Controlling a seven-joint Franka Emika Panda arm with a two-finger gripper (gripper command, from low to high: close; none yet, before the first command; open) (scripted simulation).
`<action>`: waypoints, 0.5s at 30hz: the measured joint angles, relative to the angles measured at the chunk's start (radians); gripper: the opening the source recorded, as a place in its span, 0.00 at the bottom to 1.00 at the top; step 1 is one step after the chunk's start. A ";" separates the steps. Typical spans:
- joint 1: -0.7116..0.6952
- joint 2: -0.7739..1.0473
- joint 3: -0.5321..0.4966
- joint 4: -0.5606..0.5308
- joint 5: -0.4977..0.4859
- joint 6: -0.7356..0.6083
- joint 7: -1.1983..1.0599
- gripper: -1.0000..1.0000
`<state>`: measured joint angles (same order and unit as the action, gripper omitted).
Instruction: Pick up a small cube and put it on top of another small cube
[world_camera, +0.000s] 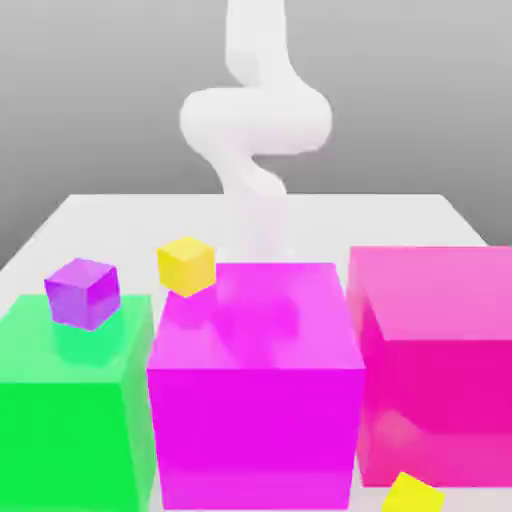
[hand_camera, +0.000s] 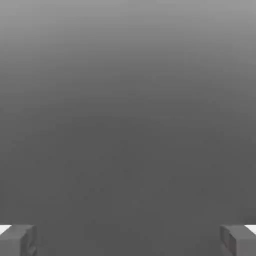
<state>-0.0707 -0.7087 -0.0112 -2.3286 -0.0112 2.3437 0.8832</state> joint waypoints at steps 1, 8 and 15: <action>-0.030 0.039 -0.006 -0.012 -0.005 0.019 0.036 0.50; -0.216 0.295 -0.060 -0.093 -0.031 0.142 0.266 0.50; -0.367 0.548 -0.150 -0.172 -0.029 0.263 0.473 0.50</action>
<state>-0.4376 -0.1605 -0.1616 -2.5007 -0.0401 2.6070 1.3557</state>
